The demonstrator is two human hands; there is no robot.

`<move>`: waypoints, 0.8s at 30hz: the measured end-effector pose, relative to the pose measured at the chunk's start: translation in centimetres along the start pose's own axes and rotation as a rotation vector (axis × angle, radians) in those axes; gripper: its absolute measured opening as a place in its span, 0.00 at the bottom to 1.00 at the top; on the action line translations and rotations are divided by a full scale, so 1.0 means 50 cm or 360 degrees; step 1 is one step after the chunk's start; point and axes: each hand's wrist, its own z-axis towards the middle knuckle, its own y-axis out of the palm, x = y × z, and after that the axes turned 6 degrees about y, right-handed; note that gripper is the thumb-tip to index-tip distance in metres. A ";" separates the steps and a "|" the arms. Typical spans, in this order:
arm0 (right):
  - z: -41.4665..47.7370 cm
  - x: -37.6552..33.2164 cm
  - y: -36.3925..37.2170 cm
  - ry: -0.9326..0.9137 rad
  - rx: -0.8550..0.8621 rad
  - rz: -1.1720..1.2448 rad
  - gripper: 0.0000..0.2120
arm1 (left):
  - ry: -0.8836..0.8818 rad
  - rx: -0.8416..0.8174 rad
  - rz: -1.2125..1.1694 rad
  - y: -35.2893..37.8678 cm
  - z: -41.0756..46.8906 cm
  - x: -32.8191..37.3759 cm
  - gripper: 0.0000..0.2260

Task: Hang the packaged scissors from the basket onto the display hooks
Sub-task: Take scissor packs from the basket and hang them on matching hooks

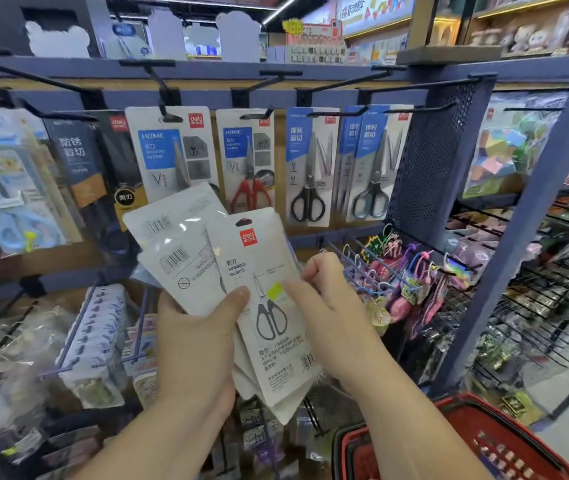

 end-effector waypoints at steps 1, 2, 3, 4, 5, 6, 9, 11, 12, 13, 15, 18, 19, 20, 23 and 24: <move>0.004 0.003 -0.005 0.0034 -0.0056 0.0118 0.10 | -0.0012 -0.0016 -0.0008 -0.002 0.001 0.001 0.19; 0.006 0.005 -0.010 0.0056 -0.0095 0.0211 0.09 | -0.0025 -0.0027 -0.0019 -0.004 0.003 0.001 0.20; 0.008 0.007 -0.015 0.0073 -0.0118 0.0287 0.08 | -0.0037 -0.0030 -0.0033 -0.006 0.005 0.002 0.20; 0.011 0.014 -0.021 0.0100 -0.0139 0.0351 0.07 | -0.0048 -0.0031 -0.0052 -0.007 0.006 0.004 0.20; 0.013 0.022 -0.026 0.0121 -0.0173 0.0387 0.07 | -0.0055 -0.0037 -0.0067 -0.008 0.007 0.005 0.20; 0.017 0.034 -0.032 0.0133 -0.0193 0.0375 0.11 | -0.0057 -0.0048 -0.0077 -0.008 0.007 0.007 0.20; 0.023 0.051 -0.040 0.0179 -0.0111 0.0232 0.23 | -0.0058 -0.0078 -0.0102 -0.003 0.005 0.010 0.20; 0.027 0.057 -0.041 0.0204 -0.0057 0.0259 0.19 | -0.0046 -0.0082 -0.0105 -0.001 0.005 0.011 0.20; 0.025 0.057 -0.041 0.0207 -0.0031 0.0275 0.18 | -0.0037 -0.0084 -0.0103 -0.001 0.006 0.010 0.20; 0.024 0.059 -0.041 0.0197 -0.0007 0.0286 0.21 | -0.0027 -0.0084 -0.0096 -0.002 0.007 0.010 0.20; 0.026 0.067 -0.042 0.0172 0.0023 0.0286 0.25 | -0.0003 -0.0067 -0.0073 -0.007 0.010 0.011 0.20; 0.041 0.066 -0.050 0.0050 0.0146 0.0339 0.11 | 0.0043 -0.0046 -0.0050 -0.019 0.015 0.022 0.21; 0.050 0.059 -0.054 0.0011 0.0188 0.0391 0.07 | 0.0072 -0.0037 -0.0036 -0.023 0.017 0.029 0.21; 0.058 0.047 -0.057 -0.0022 0.0196 0.0453 0.05 | 0.0100 -0.0011 -0.0028 -0.029 0.020 0.035 0.21; 0.089 0.004 -0.056 -0.0138 0.0132 0.0551 0.06 | 0.0143 0.0092 -0.0060 -0.044 0.030 0.053 0.20; 0.100 -0.011 -0.052 -0.0170 0.0124 0.0542 0.06 | 0.0150 0.0100 -0.0064 -0.046 0.033 0.059 0.20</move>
